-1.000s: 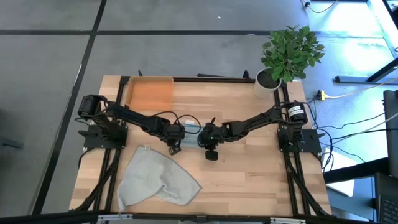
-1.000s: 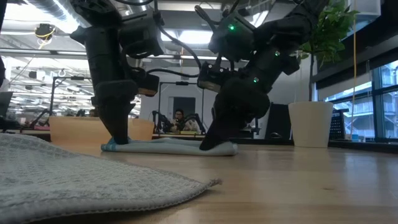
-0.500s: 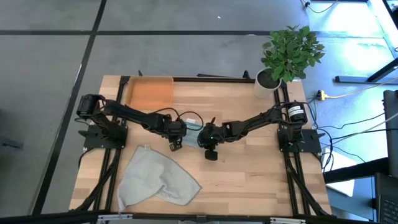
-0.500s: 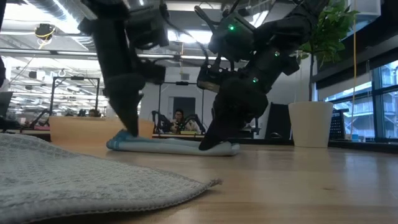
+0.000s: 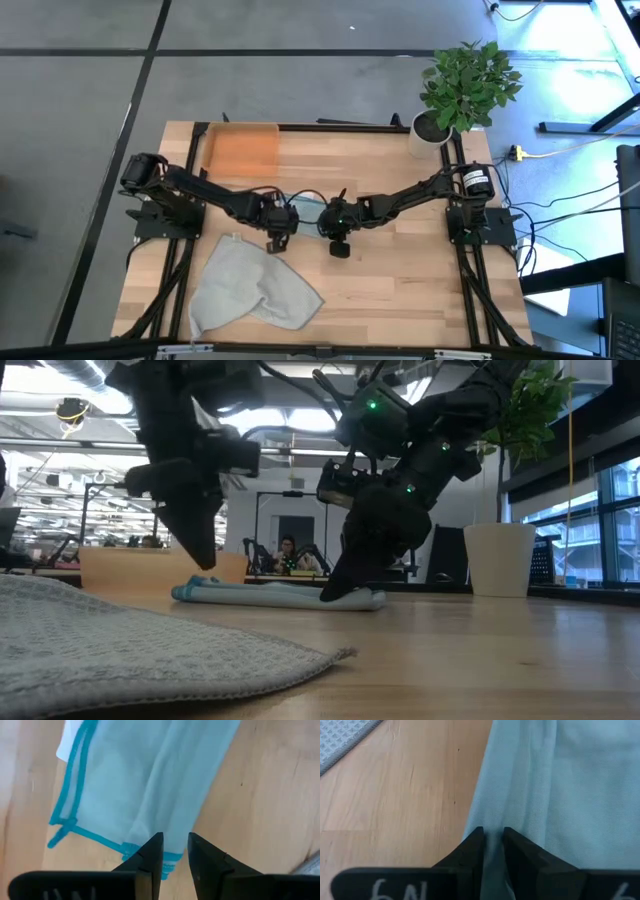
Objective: Roll microfiber towels into tight, uniform cylinder then place into a basket
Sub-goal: Roll the blue microfiber cloth
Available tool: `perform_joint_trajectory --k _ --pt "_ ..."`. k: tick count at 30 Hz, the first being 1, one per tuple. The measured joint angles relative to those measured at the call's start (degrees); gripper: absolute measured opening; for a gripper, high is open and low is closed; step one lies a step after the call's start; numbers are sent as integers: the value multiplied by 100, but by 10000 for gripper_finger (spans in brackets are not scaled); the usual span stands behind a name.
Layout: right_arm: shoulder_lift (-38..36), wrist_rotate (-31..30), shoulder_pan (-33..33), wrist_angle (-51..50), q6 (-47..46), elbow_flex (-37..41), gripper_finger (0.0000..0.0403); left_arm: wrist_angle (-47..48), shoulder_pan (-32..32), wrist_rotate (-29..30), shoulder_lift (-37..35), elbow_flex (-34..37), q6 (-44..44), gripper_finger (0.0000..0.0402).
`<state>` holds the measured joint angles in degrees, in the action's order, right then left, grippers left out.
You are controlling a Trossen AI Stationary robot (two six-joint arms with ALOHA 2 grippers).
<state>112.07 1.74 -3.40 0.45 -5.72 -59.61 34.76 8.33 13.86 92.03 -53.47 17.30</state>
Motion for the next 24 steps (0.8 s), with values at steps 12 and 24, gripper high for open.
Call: perform_joint_trajectory --k 12,24 --pt "2 2 -2 -5 8 0 77 -951 531 514 63 678 -1454 79" --pt "4 2 0 -5 17 0 77 -1241 480 725 45 1073 -1528 79"
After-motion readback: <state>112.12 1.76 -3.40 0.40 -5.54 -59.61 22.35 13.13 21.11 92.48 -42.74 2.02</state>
